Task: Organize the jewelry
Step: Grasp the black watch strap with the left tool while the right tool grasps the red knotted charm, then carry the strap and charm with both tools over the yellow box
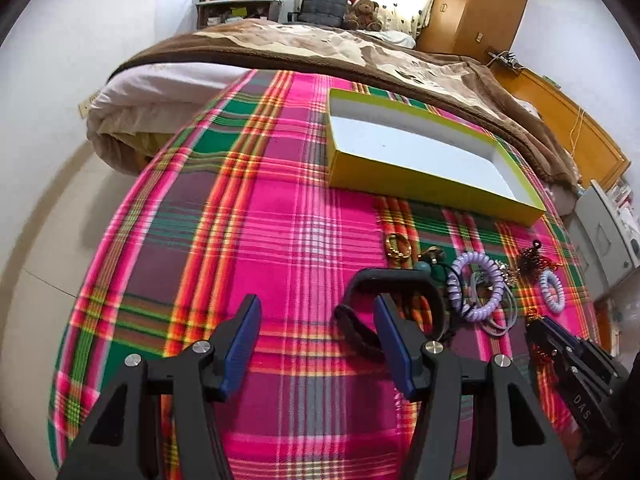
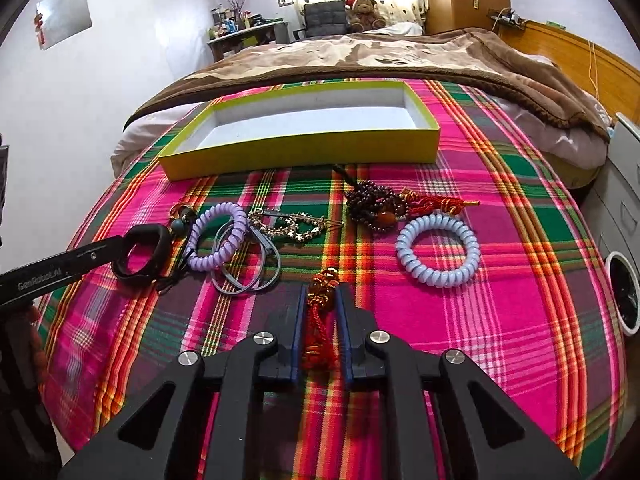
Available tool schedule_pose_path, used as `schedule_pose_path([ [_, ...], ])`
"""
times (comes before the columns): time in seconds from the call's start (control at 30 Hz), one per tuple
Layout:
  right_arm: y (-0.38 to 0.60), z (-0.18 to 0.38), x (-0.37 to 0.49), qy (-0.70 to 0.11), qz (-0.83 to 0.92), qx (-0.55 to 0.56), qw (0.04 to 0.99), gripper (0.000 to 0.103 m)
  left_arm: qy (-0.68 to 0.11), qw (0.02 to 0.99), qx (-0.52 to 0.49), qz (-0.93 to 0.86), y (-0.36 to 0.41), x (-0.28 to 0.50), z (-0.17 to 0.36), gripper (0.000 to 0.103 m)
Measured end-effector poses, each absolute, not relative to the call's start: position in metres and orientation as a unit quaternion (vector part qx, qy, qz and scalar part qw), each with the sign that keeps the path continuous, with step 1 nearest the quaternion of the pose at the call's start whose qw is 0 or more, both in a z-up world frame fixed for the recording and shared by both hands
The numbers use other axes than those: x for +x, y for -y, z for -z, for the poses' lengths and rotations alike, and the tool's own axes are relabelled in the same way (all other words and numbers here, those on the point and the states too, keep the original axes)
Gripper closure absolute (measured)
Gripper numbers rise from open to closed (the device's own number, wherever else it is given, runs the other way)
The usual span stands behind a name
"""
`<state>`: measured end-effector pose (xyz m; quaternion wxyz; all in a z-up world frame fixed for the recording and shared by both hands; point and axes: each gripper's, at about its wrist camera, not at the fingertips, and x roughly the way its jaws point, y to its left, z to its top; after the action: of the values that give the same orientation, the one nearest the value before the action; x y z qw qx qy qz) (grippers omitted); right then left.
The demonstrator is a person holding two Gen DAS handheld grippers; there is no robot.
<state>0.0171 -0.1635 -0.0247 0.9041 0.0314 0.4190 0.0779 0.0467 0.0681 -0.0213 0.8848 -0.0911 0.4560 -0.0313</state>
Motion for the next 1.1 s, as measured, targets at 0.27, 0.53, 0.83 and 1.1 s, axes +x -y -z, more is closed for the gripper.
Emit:
schedule_pose_path([
  [0.27, 0.172, 0.008, 0.012, -0.387, -0.08, 0.042, 0.918, 0.089, -0.457, 0.889, -0.026, 0.013, -0.053, 0.052, 0.026, 0.049],
  [0.53, 0.178, 0.005, 0.017, -0.383, -0.081, 0.056, 0.918, 0.089, -0.456, 0.889, -0.006, 0.038, -0.039, 0.055, 0.023, 0.083],
  [0.83, 0.182, -0.003, 0.021, -0.374, -0.086, 0.057, 0.922, 0.089, -0.44, 0.896, -0.038, 0.041, -0.05, 0.052, 0.008, 0.087],
  [1.1, 0.186, -0.024, 0.036, -0.351, -0.096, 0.054, 0.93, 0.089, -0.425, 0.903, -0.058, 0.04, -0.055, 0.06, -0.012, 0.087],
])
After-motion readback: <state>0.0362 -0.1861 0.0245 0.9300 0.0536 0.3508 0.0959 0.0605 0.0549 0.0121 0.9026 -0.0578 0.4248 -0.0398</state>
